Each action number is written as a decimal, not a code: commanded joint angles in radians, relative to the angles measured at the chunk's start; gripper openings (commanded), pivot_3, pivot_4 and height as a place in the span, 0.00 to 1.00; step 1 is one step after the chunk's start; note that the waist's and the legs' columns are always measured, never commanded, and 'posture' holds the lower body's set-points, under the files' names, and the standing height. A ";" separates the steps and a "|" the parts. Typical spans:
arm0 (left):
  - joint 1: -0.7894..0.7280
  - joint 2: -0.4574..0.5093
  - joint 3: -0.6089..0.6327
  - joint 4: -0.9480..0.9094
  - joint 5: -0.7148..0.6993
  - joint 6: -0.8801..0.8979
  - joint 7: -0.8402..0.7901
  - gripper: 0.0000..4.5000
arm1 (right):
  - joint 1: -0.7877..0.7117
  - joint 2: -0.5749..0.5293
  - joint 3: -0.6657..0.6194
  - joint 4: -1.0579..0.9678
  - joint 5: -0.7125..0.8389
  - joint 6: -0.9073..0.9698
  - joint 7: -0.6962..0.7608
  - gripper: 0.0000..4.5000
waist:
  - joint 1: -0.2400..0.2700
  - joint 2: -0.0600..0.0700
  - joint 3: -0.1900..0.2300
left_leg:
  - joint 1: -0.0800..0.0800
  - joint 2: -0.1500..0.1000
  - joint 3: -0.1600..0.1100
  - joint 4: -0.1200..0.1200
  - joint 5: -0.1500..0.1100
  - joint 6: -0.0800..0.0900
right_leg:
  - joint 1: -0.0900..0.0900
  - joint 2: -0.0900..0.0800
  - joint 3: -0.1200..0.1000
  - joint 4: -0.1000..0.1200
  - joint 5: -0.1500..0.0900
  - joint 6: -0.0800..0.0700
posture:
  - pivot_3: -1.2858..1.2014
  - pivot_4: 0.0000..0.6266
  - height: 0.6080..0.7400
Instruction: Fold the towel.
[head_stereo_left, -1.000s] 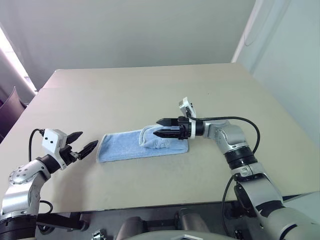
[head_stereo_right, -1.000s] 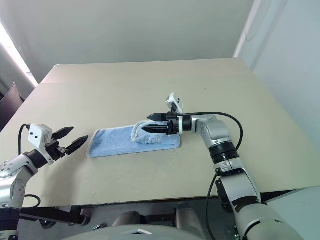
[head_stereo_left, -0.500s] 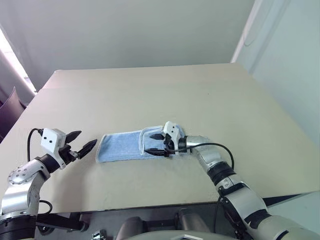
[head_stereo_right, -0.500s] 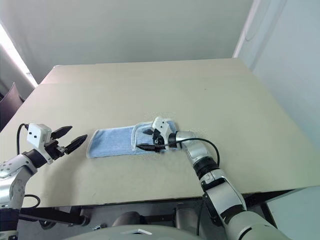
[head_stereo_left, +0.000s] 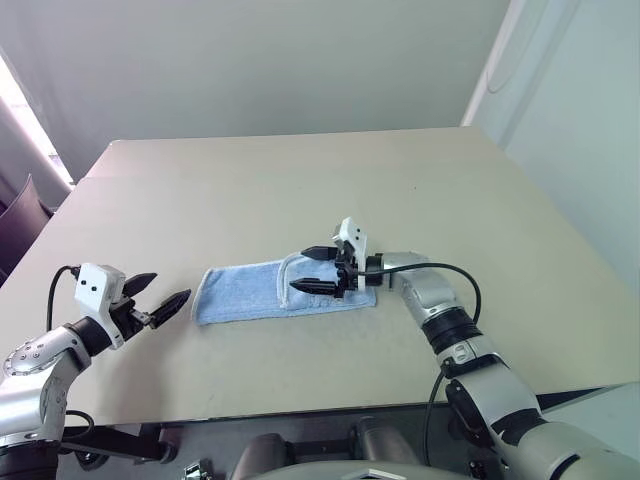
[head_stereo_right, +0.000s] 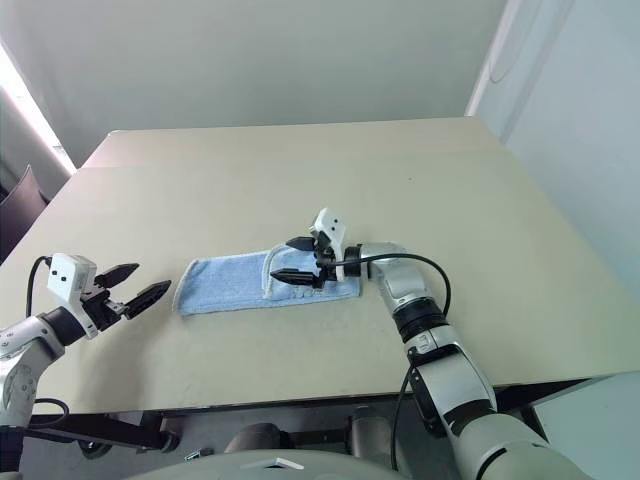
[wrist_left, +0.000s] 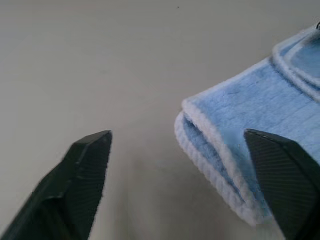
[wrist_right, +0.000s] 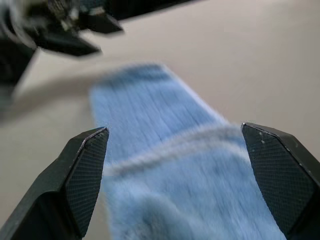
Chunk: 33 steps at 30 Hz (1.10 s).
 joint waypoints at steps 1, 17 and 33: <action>-0.020 0.037 0.005 -0.012 -0.009 0.146 0.063 1.00 | -0.022 -0.021 -0.047 -0.143 0.099 0.164 0.011 1.00 | 0.001 0.000 0.000 | 0.000 0.000 0.000 0.000 0.000 0.000 | 0.000 0.000 0.000 0.000 0.000 0.000 | 0.52 0.00 1.00; -0.220 -0.084 -0.109 0.024 -0.103 0.586 0.140 1.00 | -0.043 -0.056 -0.102 -0.309 0.246 0.484 -0.079 1.00 | 0.007 0.001 -0.001 | 0.002 -0.001 -0.002 0.001 0.000 0.000 | 0.004 0.001 -0.002 0.000 0.000 0.000 | 0.52 0.00 1.00; -0.168 -0.071 -0.003 -0.049 -0.248 0.668 0.109 1.00 | -0.032 -0.055 -0.094 -0.276 0.246 0.443 -0.122 1.00 | 0.001 0.001 0.000 | 0.001 -0.001 -0.002 0.001 0.000 0.000 | 0.003 0.002 -0.001 0.000 0.000 0.000 | 0.52 0.00 1.00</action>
